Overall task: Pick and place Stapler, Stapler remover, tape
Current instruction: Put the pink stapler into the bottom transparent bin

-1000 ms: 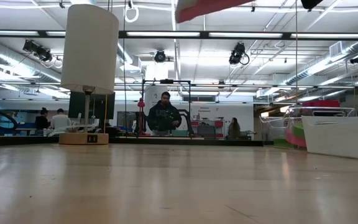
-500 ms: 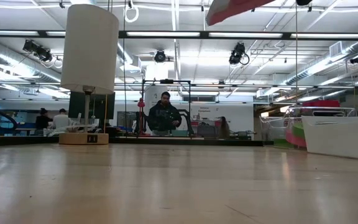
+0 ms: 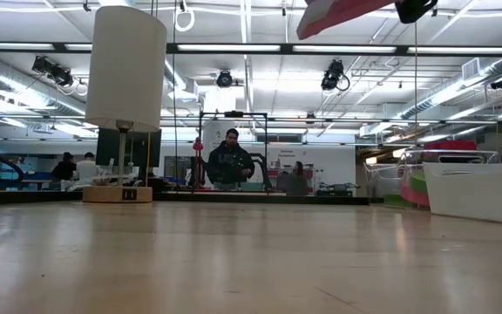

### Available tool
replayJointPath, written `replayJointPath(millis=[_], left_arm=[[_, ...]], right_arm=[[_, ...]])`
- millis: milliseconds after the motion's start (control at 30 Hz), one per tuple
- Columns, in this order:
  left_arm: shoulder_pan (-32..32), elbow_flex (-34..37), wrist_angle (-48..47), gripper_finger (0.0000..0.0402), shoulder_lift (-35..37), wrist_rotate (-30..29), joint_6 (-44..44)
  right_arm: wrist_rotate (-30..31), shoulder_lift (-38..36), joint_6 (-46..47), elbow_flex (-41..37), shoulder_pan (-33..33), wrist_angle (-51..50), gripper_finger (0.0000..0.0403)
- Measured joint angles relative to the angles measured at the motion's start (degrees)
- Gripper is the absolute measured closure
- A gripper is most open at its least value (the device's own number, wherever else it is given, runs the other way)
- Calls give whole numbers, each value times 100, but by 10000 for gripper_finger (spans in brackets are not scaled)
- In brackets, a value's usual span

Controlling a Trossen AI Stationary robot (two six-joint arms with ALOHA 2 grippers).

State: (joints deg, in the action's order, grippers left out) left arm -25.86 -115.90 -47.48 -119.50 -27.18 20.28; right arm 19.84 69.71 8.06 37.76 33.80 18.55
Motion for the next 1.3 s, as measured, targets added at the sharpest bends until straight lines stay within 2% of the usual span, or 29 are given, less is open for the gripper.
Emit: replayJointPath(millis=[167,633,700,767,833,933,1100,1300], left_arm=[[12,2,-2,275,0,-17,76],[35,2,68,274,-7,-101,178],[43,2,111,250,-9,-125,178],[44,-4,46,205,4,-217,202],[40,-4,20,166,4,-217,210],[34,-4,-92,128,4,-188,234],[3,-4,-365,113,4,-153,403],[-29,-4,-696,118,4,-125,762]], right_arm=[[-71,-2,151,0,-34,10,264],[-147,-221,166,11,-29,-344,263],[-115,-400,216,11,6,-537,263],[8,-630,288,9,84,-831,264],[201,-903,382,9,234,-1239,264],[620,-1346,739,9,482,-1985,264],[1184,-2034,1394,0,1099,-3043,264],[1264,-2718,2143,0,1777,-3915,264]])
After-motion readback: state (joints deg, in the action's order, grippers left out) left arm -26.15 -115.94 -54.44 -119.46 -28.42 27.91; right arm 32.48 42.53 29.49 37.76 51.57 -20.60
